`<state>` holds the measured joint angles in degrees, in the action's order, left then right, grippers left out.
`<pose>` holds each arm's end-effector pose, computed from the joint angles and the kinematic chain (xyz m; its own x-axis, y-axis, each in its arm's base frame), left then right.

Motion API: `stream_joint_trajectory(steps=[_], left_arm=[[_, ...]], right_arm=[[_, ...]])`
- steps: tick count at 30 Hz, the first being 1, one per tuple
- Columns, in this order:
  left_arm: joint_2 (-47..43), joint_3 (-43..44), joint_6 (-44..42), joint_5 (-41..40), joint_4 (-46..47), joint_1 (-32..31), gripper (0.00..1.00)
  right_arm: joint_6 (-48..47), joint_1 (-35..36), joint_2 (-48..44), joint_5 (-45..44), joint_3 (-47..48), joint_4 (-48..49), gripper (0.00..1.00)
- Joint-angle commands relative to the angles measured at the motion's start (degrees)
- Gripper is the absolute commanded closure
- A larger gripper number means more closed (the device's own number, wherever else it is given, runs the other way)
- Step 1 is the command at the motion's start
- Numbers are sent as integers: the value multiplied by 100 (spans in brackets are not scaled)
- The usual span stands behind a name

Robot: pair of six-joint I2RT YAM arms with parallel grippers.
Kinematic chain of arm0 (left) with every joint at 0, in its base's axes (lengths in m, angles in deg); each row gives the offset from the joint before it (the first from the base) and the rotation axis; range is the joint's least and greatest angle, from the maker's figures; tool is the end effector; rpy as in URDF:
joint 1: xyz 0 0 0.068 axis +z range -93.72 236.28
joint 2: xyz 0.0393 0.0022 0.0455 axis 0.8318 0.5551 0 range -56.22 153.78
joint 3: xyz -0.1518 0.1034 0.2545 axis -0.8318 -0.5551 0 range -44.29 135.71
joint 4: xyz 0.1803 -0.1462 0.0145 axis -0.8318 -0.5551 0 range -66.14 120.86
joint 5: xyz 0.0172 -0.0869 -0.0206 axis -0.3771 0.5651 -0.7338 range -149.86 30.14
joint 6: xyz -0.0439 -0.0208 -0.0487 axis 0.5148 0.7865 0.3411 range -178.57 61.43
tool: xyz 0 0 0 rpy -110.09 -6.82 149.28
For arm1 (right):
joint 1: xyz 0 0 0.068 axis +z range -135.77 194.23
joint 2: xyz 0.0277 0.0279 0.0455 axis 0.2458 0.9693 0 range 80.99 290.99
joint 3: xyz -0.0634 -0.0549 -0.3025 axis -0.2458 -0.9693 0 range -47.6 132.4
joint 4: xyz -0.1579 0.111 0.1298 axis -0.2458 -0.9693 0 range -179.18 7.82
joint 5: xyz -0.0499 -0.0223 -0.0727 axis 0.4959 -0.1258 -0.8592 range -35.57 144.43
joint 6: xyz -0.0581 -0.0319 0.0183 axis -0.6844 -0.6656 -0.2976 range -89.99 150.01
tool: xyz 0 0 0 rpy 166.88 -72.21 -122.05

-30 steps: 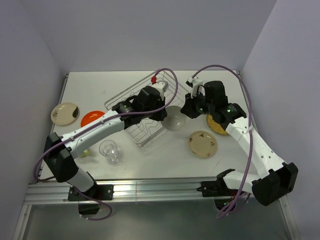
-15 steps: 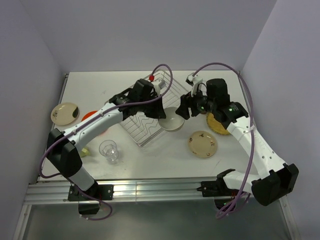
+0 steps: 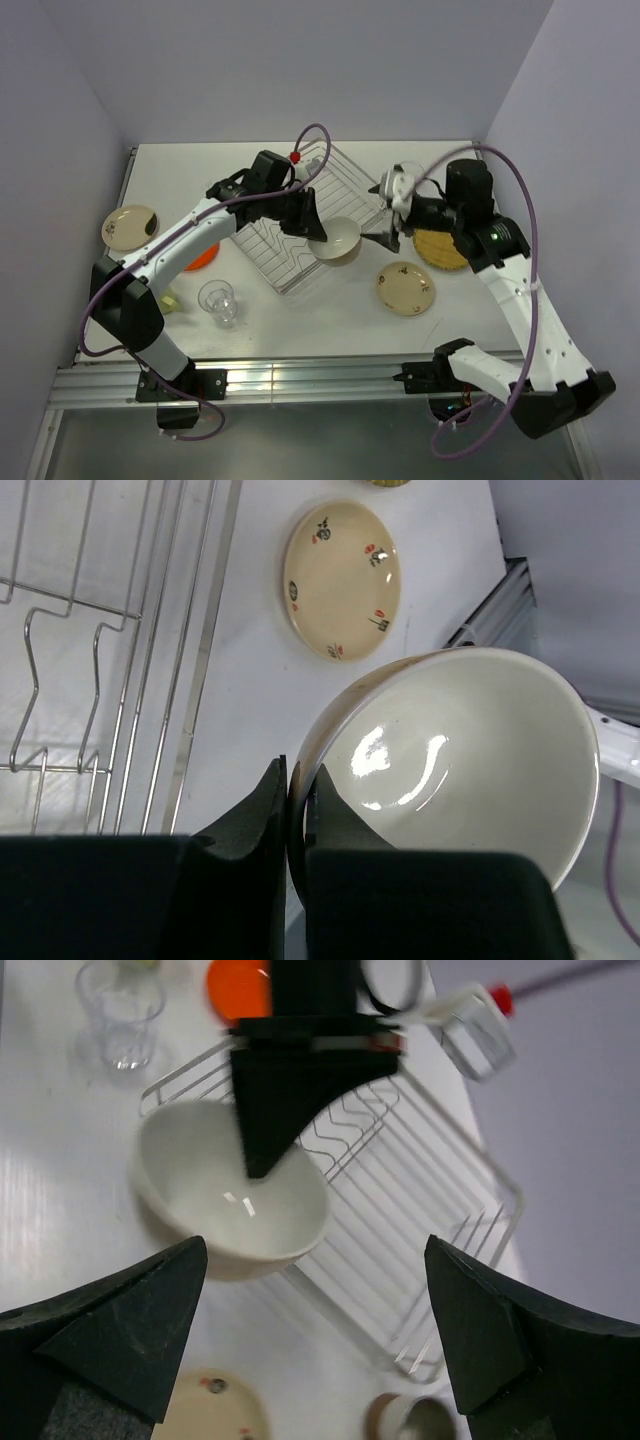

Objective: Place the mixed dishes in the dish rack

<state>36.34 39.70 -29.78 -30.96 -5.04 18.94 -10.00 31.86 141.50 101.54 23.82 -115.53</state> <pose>0.2552 -0.2286 0.3609 -0.8760 0.1379 -0.4623 0.4374 0.6313 -0.6405 0.1510 0.0906 0.4368 0.2688 -0.3737 -0.8878 -0.8861 0.2653 -0.3800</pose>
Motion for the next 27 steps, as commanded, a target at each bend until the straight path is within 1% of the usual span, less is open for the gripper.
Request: stream_joint_trajectory(steps=[1,3,4,5,6,7,8,9,11,12,13,16,19,22,27], left_arm=[[-123,496,231,871,101,157,100],[-115,566,258,994,-13,192,100],[-115,584,302,1107,-48,201,100],[-123,601,337,1169,-83,218,100],[-115,584,363,1231,-127,227,100],[-115,584,459,1310,-136,236,100],[-106,558,521,1511,-145,245,100],[-97,558,574,1591,-145,245,100],[-80,557,706,1810,-163,245,100],[-80,558,732,1838,-163,245,100],[-88,549,811,1890,-146,245,100],[-97,531,934,2023,-119,245,100],[-132,514,1005,2110,-93,245,100],[-194,426,1119,2233,21,245,100],[-273,294,1225,2383,180,236,100]], right_arm=[[-3635,-31,-645,1510,-295,-838,3],[-4424,-23,-655,1678,-260,-1461,3],[-5046,-14,-576,1687,-208,-1647,3],[-5374,4,-532,1678,-94,-1884,3],[-5742,30,-505,1617,-41,-2339,3],[-6338,56,-462,1556,-23,-2500,3],[-6509,178,-461,1460,-23,-2597,3],[-6580,241,-487,1276,-66,-2468,3],[-6292,416,-654,1073,-328,-2030,1],[-6161,652,-707,924,-409,-1627,1],[-6072,785,-768,635,-462,-1544,1],[-6002,1225,-620,274,-357,-1772,1],[-5590,1462,-514,62,-304,-1510,0],[-5229,1603,-444,-158,-330,-1166,0],[-5149,1726,-146,-571,-164,-1236,0]])
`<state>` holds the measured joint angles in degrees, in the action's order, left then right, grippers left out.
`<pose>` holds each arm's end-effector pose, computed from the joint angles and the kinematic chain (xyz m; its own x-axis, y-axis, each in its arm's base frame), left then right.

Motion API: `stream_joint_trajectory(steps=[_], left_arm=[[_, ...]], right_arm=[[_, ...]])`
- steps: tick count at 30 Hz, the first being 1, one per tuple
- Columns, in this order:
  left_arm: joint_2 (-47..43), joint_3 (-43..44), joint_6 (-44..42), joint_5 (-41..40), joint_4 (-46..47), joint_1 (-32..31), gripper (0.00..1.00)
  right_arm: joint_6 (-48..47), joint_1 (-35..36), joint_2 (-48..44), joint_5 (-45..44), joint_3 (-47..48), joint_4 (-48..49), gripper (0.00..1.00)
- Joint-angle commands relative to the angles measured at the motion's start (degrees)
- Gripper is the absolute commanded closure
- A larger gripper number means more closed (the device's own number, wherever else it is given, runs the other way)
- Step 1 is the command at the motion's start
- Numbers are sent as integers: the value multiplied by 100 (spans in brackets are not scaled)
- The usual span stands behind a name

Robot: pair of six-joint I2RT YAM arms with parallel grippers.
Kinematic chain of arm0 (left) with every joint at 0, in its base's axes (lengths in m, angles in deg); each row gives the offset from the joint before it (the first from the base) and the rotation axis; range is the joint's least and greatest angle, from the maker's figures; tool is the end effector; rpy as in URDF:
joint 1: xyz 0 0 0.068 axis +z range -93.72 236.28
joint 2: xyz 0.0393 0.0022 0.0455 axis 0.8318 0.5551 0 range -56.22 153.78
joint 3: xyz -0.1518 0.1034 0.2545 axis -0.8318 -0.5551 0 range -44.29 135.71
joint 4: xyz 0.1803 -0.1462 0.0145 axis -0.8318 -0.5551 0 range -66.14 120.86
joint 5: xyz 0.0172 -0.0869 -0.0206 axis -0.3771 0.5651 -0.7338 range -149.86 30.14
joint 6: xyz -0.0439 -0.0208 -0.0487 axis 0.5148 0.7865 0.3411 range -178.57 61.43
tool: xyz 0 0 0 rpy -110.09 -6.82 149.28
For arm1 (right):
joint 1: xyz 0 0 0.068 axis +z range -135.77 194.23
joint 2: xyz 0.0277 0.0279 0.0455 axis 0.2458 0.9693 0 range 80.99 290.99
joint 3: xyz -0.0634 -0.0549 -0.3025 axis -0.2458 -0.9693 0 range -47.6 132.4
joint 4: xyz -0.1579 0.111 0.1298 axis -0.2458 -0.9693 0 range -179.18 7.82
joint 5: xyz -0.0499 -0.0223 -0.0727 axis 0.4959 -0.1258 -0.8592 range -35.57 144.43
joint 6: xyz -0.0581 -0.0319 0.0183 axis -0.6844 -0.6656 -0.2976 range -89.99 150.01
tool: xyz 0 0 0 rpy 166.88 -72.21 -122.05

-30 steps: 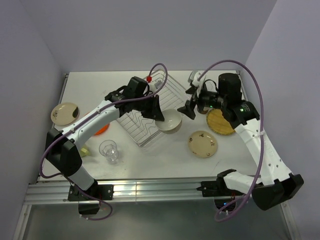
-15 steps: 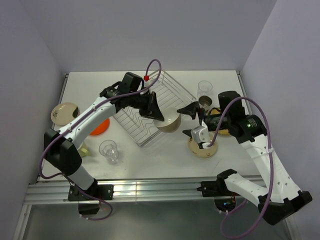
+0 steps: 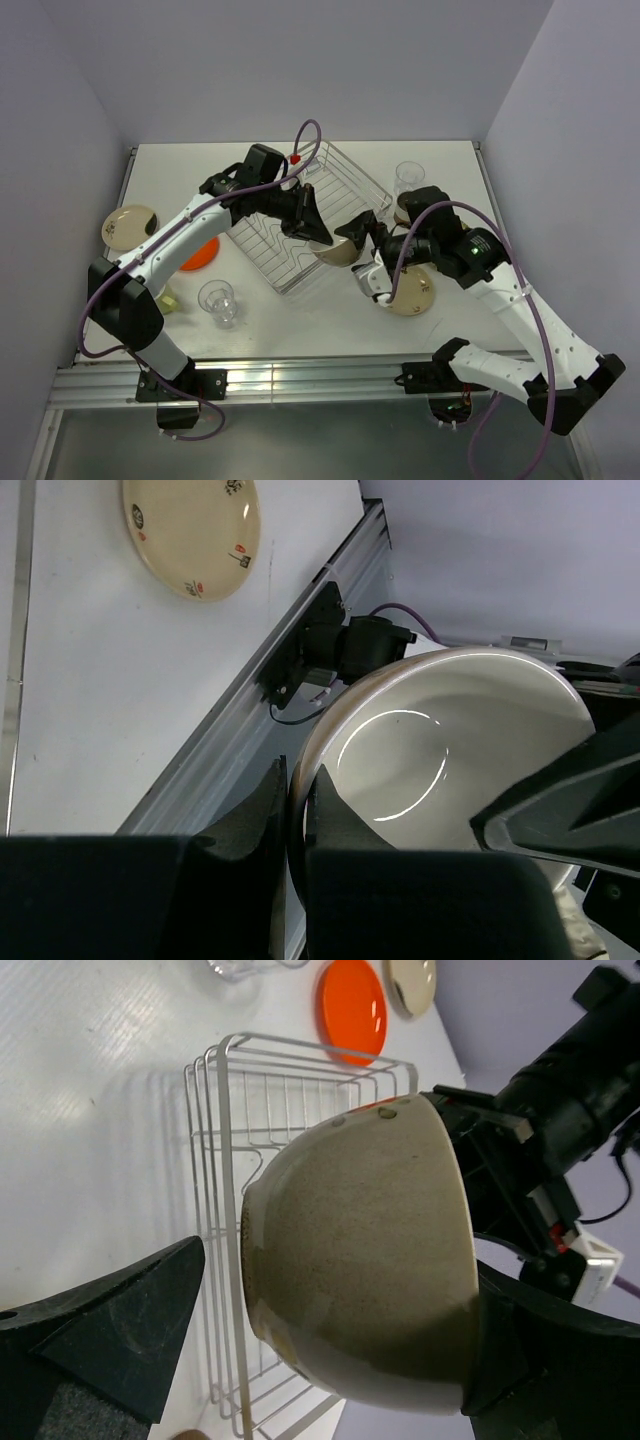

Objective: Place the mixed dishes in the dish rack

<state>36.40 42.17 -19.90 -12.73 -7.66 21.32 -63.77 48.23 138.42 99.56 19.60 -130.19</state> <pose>0.2491 -0.2240 0.3774 -0.9604 0.1528 -0.2330 0.2776 0.4539 -0.8467 0.0980 0.1135 0.3969 0.8879 -0.2503 -0.3859 -0.4556 -0.3634 -0.8126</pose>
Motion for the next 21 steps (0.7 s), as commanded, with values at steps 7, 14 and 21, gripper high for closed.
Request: stream_joint_trajectory(steps=[7,14,21], left_arm=[[-306,187,123,464,232,-2,100],[-367,117,114,446,240,-28,100],[-359,100,131,472,284,-20,100]], right_arm=[[114,81,515,-443,663,-112,2],[-114,107,655,-707,672,-200,7],[-185,142,647,-830,514,-86,11]])
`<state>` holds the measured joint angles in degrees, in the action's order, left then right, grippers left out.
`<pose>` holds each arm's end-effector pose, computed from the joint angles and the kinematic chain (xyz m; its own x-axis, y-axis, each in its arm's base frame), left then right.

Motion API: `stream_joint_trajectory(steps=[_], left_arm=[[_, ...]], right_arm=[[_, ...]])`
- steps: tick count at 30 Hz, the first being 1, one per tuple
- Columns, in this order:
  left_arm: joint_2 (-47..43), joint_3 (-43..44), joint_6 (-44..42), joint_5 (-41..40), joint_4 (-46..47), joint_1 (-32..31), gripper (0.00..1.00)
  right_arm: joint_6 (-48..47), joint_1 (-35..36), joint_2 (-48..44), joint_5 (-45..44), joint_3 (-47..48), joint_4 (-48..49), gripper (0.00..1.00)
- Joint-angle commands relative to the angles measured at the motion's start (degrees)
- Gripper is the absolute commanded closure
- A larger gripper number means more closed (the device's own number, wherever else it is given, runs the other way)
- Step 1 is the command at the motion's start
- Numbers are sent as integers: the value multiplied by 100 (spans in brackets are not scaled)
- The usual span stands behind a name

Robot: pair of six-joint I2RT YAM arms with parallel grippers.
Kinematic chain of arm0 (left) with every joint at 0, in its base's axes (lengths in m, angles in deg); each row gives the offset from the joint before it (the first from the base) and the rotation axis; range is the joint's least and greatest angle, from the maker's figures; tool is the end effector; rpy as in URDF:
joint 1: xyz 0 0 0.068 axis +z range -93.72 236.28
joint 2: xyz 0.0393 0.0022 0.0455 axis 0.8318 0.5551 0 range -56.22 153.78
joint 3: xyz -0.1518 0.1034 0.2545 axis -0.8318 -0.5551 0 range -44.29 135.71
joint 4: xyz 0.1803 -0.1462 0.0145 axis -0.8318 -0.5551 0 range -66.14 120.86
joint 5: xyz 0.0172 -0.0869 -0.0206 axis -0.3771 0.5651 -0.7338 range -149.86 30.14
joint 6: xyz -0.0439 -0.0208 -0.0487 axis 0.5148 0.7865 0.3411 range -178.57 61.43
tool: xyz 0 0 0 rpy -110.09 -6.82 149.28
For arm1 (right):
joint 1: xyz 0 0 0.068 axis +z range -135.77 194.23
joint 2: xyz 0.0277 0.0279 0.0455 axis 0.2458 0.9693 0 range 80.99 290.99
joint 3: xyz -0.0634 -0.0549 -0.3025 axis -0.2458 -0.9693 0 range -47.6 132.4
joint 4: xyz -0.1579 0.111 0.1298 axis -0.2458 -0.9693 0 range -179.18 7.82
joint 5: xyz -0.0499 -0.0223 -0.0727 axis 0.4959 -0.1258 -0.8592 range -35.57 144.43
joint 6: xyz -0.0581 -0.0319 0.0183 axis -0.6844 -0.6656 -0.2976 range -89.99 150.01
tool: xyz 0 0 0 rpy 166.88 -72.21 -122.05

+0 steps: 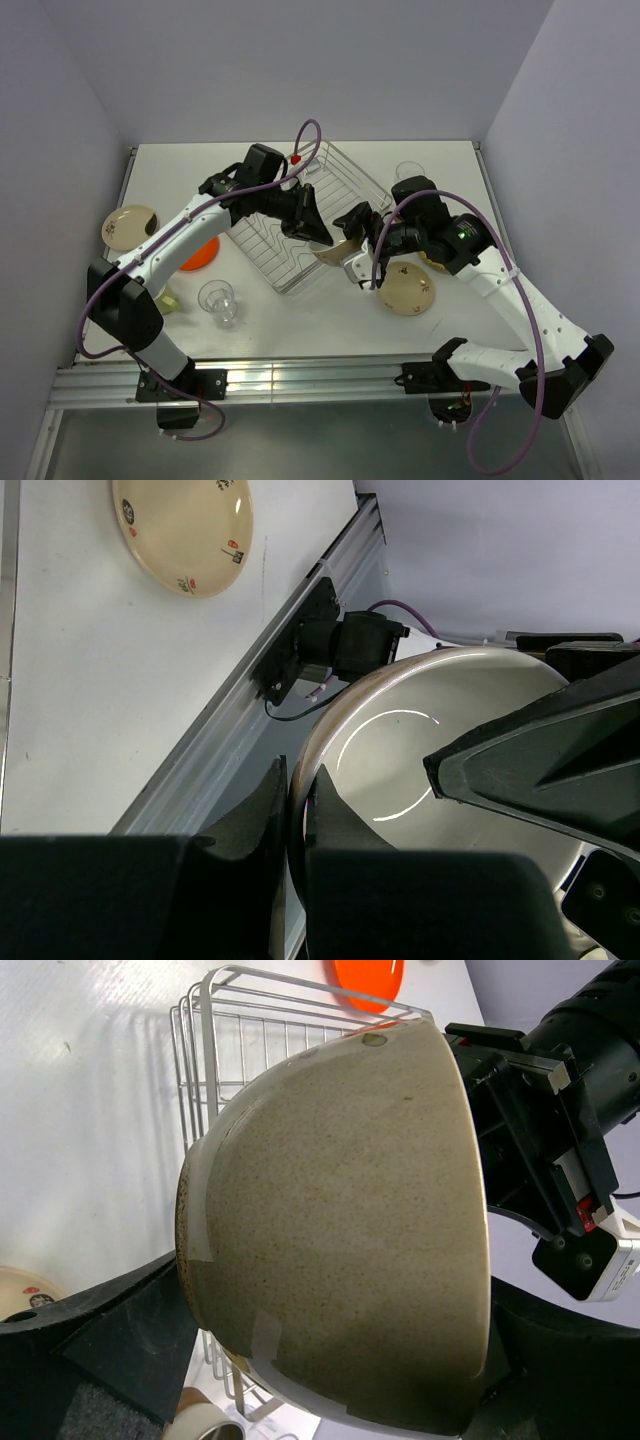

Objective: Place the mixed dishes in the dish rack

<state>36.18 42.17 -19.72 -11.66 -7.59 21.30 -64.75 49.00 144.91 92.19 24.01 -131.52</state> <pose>0.2475 -0.2238 0.3792 -0.9599 0.1614 -0.2293 0.2779 0.4390 -0.8544 0.1264 0.1291 0.3983 0.8691 -0.3558 -0.3436 -0.4755 -0.4099 -0.7784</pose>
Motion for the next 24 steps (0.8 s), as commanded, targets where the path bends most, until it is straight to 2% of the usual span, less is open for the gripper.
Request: stream_joint_trajectory(steps=[1,9,12,17,19,20,24], left_arm=[[-328,91,114,374,286,-26,100],[-328,-6,210,409,462,-61,100],[-328,-6,228,427,497,-61,100],[-337,-50,254,453,541,-61,99],[-354,-67,255,470,541,-53,96],[-346,-59,246,462,524,-61,94],[-372,12,176,321,418,-44,73]], right_arm=[[-34,57,-2,-67,81,56,11],[98,110,59,-23,98,135,17],[264,118,112,38,160,179,22],[467,118,147,74,230,302,37],[590,118,156,83,274,329,45],[608,110,138,65,283,337,46],[801,92,77,126,248,443,49]])
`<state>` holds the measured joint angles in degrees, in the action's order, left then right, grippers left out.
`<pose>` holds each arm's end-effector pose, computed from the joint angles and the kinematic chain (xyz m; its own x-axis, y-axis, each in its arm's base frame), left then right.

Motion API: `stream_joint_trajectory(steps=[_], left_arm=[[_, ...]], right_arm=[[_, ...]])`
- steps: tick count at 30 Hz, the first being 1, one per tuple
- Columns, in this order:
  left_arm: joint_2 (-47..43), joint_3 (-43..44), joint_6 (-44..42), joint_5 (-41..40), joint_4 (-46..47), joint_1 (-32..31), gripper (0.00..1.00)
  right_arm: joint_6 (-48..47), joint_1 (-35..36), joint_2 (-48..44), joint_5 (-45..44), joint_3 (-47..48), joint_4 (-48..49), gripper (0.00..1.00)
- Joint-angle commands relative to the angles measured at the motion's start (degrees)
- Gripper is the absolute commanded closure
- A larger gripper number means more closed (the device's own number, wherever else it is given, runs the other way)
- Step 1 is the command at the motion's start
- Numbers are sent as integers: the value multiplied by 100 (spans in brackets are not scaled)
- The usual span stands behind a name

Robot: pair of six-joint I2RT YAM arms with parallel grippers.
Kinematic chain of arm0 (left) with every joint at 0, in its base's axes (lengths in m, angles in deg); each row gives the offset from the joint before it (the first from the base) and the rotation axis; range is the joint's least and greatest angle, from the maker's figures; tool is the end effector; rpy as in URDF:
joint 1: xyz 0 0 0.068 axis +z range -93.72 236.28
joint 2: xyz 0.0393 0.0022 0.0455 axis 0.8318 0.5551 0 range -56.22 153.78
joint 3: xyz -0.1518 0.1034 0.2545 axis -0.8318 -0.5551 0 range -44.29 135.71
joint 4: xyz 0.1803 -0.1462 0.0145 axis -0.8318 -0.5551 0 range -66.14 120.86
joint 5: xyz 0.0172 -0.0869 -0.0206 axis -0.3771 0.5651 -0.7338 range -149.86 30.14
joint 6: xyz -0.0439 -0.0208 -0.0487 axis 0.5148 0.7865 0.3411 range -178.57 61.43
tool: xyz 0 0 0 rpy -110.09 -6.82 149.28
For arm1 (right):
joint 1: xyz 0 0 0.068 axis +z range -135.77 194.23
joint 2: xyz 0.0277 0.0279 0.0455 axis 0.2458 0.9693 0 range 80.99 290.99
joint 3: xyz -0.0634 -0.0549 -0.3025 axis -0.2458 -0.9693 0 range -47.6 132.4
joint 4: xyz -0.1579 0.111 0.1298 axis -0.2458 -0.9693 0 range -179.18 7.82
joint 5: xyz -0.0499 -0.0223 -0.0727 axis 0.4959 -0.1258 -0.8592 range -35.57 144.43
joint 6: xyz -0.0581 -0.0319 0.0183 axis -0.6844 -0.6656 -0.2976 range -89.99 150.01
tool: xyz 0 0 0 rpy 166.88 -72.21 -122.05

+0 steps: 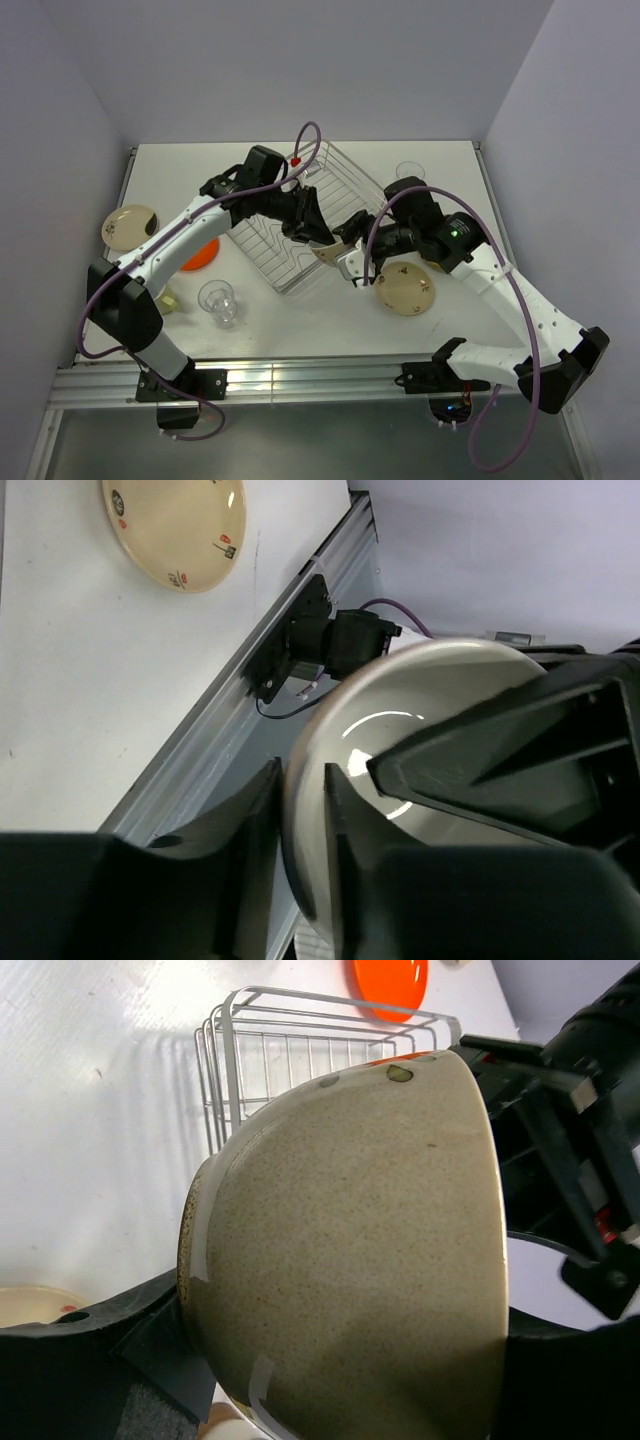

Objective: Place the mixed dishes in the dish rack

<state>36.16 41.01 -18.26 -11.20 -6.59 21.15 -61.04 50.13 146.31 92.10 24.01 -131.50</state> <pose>0.2468 -0.2248 0.3749 -0.9665 0.1575 -0.2029 0.2525 0.4381 -0.8627 0.1296 0.1356 0.3943 0.8360 -0.3719 -0.4036 -0.5376 -0.4070 -0.7385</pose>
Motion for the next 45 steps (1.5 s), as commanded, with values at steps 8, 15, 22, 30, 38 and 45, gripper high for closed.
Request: stream_joint_trajectory(steps=[8,15,22,30,38,45], left_arm=[[-615,154,-59,82,142,173,51],[-791,119,-129,-76,-7,411,49],[-1011,741,-305,-822,-507,745,48],[-1581,1297,-489,-2255,-414,894,47],[-3356,-1054,-454,-3380,1476,894,33],[-4596,-2280,-279,-4092,1917,894,25]], right_arm=[[789,-197,-116,372,213,511,51],[1211,-338,-177,636,125,669,52],[1554,-514,-178,926,37,757,52],[2152,-795,-28,1365,-112,1047,52],[4623,-1304,797,1884,71,2633,52],[7889,-1797,2325,2139,590,4517,53]])
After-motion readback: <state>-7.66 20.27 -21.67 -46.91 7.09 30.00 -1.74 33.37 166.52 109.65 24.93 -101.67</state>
